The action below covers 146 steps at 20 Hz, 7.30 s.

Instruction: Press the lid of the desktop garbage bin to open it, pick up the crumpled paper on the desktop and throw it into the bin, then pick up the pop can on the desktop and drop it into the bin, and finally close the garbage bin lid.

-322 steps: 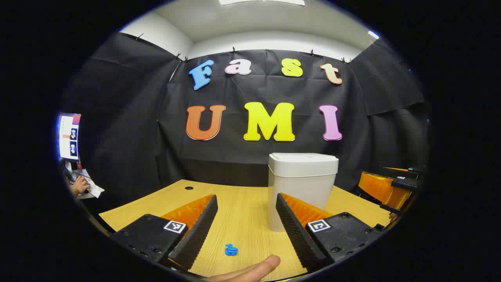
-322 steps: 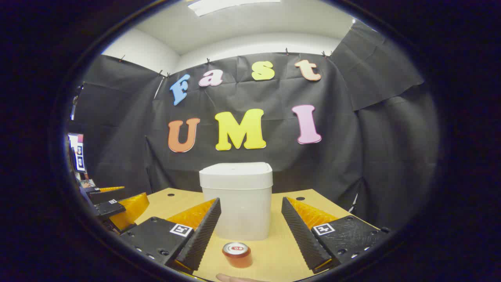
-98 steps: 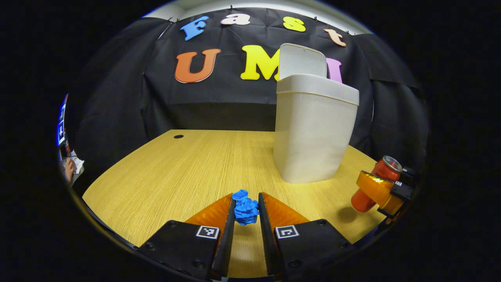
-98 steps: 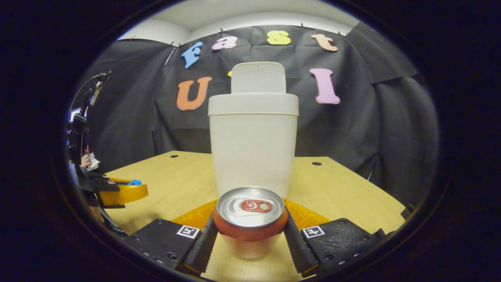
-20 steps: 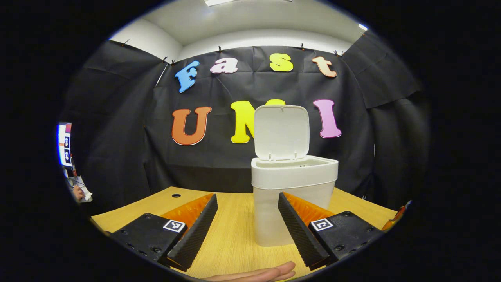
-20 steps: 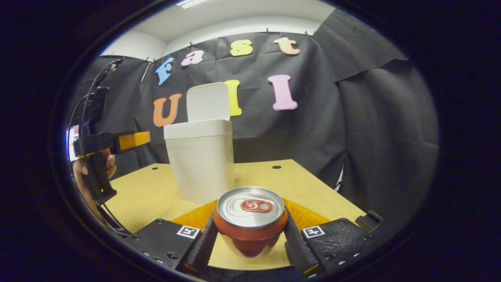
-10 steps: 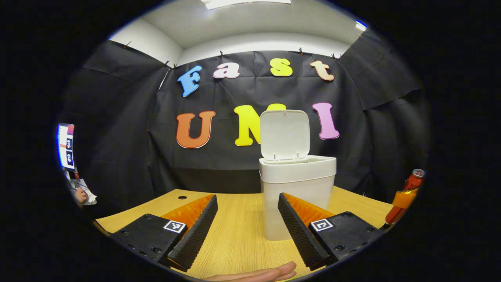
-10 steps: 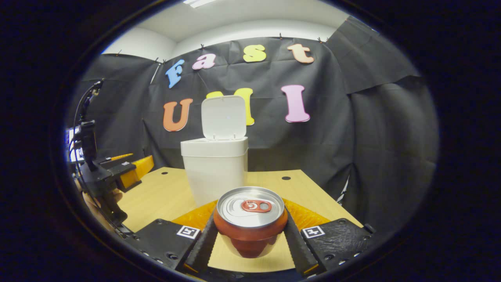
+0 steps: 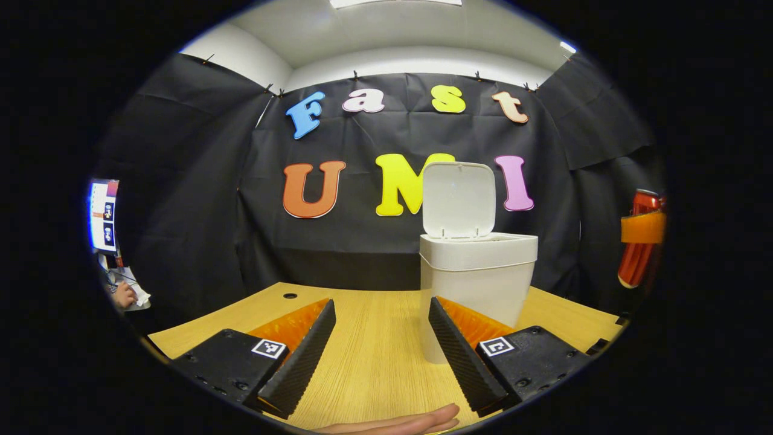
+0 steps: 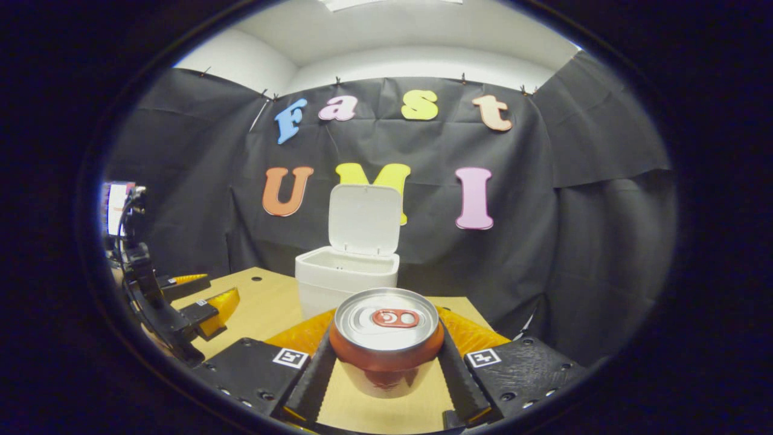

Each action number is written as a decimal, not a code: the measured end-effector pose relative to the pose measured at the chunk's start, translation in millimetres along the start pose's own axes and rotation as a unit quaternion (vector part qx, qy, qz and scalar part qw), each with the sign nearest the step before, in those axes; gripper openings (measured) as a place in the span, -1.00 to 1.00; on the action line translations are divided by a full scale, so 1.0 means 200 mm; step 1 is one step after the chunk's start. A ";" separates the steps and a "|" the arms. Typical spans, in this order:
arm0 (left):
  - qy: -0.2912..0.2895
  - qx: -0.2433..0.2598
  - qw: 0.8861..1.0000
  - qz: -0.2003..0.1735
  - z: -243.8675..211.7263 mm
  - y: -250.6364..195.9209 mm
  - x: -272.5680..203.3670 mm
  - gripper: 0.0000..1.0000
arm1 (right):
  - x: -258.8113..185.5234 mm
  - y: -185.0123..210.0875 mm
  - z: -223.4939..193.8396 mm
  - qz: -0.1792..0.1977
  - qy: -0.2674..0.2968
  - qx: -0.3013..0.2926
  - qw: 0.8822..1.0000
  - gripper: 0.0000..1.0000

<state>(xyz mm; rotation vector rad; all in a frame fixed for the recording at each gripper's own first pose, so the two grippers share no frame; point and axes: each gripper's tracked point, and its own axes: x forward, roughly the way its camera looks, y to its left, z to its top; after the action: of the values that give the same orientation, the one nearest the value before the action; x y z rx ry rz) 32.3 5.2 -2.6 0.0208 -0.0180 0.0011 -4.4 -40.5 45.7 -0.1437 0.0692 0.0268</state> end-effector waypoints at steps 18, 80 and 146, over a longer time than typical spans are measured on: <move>0.018 0.026 0.999 0.007 -0.05 0.15 0.03 1.00 | 0.64 0.41 0.67 0.041 -0.001 -0.035 0.999 0.59; 0.042 -0.013 0.999 -0.032 -0.14 0.22 0.10 1.00 | 1.67 0.25 1.02 -0.157 0.004 -0.012 0.987 0.93; 0.062 0.035 0.997 0.013 -0.17 0.23 0.07 0.99 | 1.08 0.38 0.03 -0.044 0.081 0.012 0.996 0.93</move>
<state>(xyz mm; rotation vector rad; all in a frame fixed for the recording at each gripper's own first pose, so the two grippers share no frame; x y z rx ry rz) 46.3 52.5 -34.7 0.0911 0.1049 0.0296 208.8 40.4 26.3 -0.1240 0.2242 -0.0739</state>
